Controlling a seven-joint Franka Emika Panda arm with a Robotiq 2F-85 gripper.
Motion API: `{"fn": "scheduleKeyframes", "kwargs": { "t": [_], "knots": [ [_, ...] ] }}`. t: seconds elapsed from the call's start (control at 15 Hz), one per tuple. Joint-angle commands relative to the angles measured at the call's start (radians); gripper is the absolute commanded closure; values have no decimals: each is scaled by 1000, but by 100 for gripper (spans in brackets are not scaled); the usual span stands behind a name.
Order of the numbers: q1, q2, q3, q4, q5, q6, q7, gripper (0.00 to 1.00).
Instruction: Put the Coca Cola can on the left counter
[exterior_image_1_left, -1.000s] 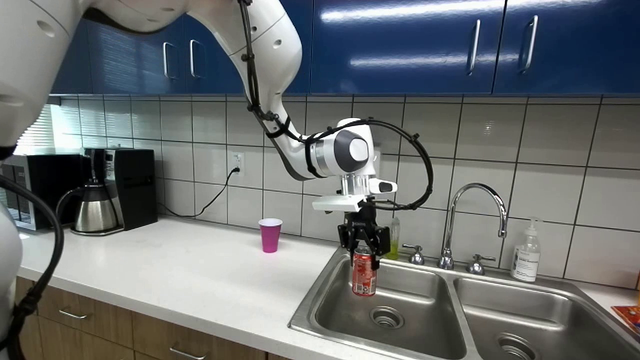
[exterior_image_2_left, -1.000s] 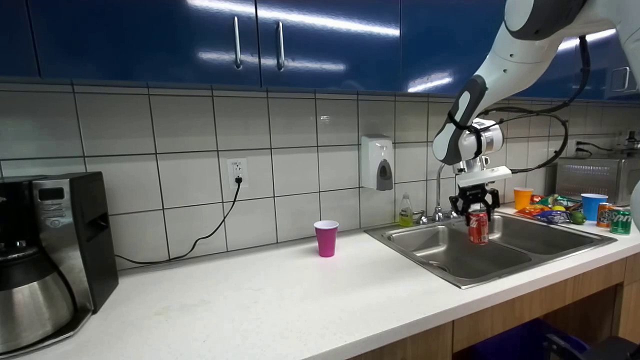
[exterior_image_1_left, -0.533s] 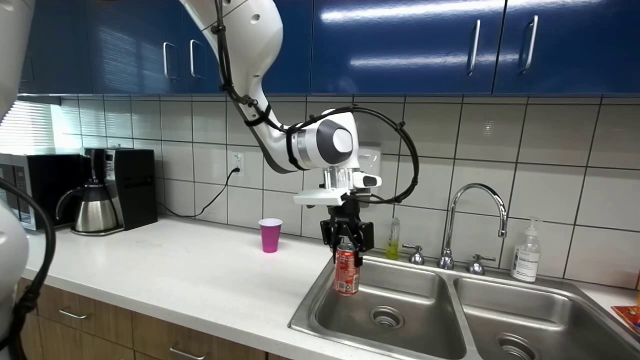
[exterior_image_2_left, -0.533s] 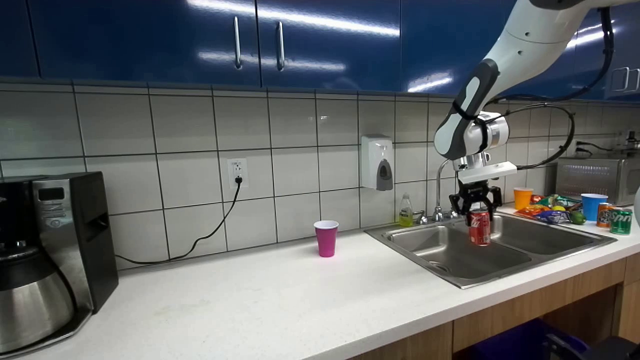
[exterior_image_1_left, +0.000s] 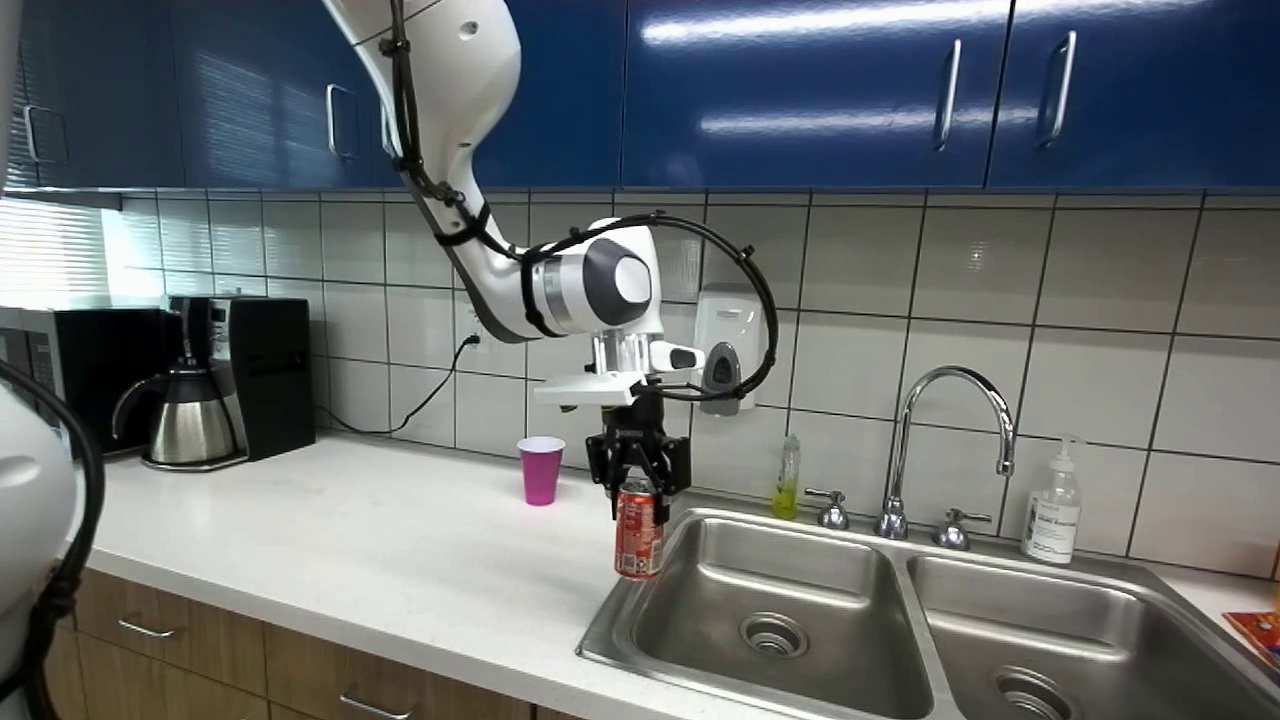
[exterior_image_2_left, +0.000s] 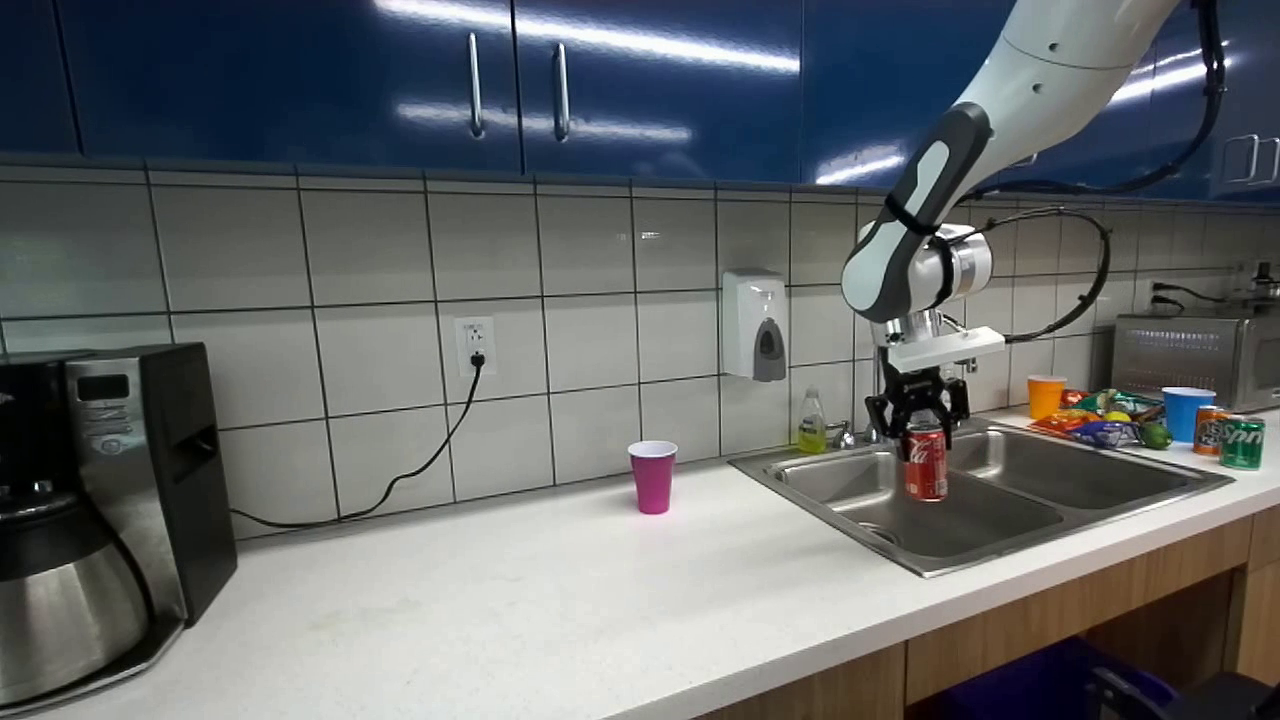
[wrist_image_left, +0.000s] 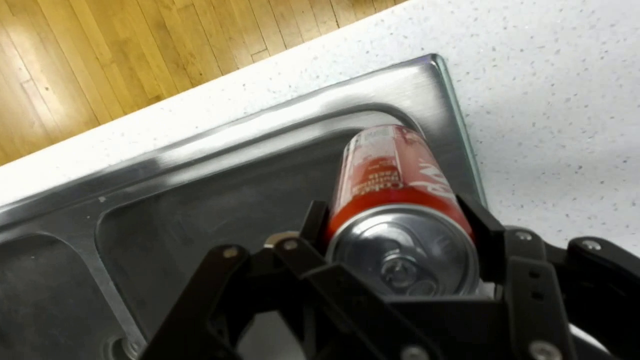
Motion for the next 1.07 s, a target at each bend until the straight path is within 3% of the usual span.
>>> {"fn": "scheduleKeyframes", "kwargs": {
  "t": [0.0,0.47,1.0],
  "knots": [
    [22,-34,37,-40,-30,27,9,59],
    [64,12,82,-41,-20,69,16,59],
    [92,90,88,-38,-22,155,22,59]
  ]
}}
